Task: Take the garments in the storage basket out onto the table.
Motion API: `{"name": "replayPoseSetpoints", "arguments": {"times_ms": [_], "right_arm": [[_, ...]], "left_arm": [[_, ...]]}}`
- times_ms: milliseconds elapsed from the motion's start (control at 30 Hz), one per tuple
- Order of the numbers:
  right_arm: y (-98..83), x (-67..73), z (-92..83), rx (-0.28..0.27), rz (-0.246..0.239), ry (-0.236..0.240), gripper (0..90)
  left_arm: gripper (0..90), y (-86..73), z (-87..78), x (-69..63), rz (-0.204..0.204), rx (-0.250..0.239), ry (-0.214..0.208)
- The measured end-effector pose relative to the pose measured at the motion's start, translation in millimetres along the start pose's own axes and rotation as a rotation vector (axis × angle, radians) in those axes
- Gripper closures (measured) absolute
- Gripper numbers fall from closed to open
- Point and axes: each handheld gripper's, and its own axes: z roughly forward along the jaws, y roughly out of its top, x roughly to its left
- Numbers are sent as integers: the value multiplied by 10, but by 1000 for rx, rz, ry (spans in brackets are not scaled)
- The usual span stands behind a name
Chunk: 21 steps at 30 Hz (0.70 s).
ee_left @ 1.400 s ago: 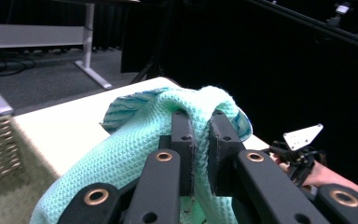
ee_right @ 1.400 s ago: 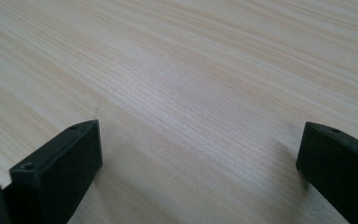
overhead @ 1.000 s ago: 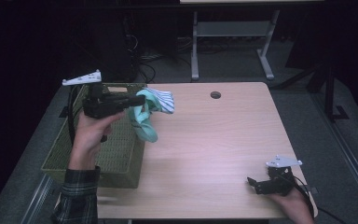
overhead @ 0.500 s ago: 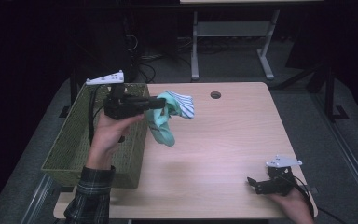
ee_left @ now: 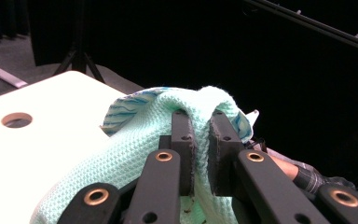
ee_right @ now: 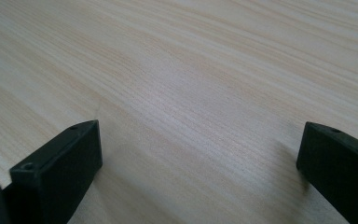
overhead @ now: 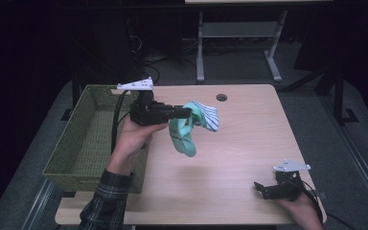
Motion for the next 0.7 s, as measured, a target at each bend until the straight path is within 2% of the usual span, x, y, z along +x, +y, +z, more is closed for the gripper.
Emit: {"name": "replayPoseSetpoints", "arguments": {"times_ms": [700], "right_arm": [[0,-1,0,0,0,0,0]], "left_arm": [[824,-130,594,-60,21,74,-84]]}}
